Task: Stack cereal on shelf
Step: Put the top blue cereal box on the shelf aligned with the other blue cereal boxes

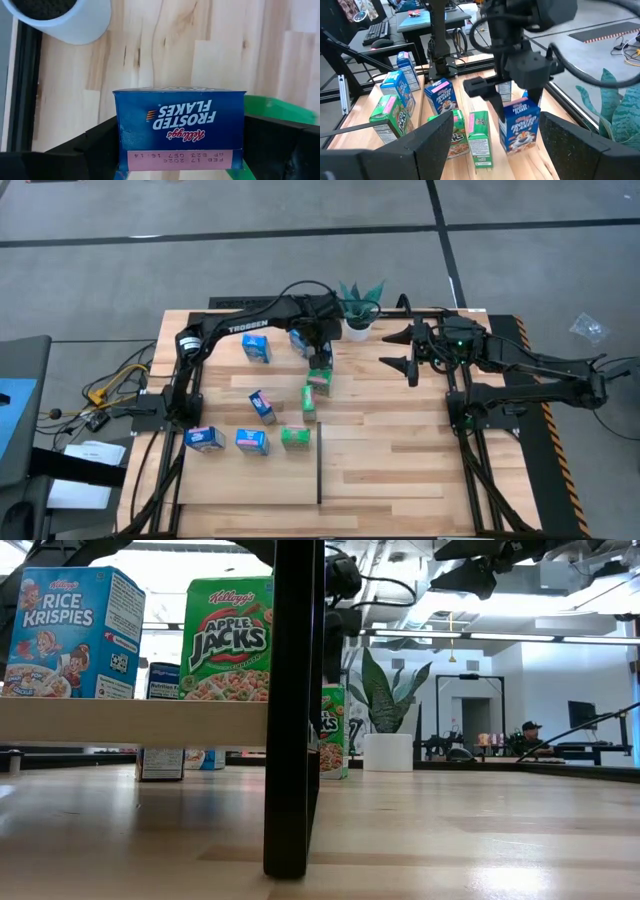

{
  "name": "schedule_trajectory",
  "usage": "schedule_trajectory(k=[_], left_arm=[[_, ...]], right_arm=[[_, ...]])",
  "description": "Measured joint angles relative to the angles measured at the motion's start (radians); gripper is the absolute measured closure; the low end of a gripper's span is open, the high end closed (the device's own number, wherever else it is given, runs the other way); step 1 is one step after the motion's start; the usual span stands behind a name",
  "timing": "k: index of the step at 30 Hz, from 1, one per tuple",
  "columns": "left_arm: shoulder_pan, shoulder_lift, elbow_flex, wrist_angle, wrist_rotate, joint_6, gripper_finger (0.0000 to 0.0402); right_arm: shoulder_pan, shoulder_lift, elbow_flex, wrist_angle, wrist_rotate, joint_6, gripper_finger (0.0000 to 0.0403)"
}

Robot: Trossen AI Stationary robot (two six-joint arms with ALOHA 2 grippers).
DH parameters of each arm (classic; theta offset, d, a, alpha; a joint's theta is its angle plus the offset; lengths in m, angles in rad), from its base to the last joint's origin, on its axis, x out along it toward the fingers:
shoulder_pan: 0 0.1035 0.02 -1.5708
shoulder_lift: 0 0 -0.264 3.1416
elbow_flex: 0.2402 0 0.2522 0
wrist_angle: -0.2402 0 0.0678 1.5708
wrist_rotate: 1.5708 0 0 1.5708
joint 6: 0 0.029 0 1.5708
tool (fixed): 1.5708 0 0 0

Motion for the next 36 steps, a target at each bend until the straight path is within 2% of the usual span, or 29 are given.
schedule_trajectory(k=[6,12,15,20,24,30,36], left_arm=[[-0.029,-0.001,0.165,-0.146,-0.047,-0.055,0.0083],[-0.073,-0.003,0.419,-0.34,-0.144,-0.168,0.0083],[-0.096,-0.075,0.376,-0.345,-0.173,-0.275,0.0083],[-0.144,-0.163,0.368,-0.498,-0.194,-0.486,0.0083],[-0.199,-0.214,0.367,-0.604,-0.251,-0.686,0.0083],[-0.314,-0.295,0.367,-0.597,-0.229,-0.972,0.0083],[-0.454,-0.335,0.367,-0.597,-0.232,-1.145,0.0083]], right_arm=[[0.0,0.0,0.0,0.0,0.0,0.0,0.0085],[0.0,0.0,0.0,-0.006,0.0,0.0,0.0085],[0.002,0.0,0.0,-0.014,0.0,0.0,0.0085],[0.003,0.0,0.0,-0.019,-0.009,0.005,0.0085],[0.003,0.0,0.0,-0.025,-0.009,0.008,0.0085],[0.002,0.0,0.0,-0.029,-0.026,0.016,0.0085],[0.025,0.0,0.0,-0.034,-0.029,0.024,0.0085]])
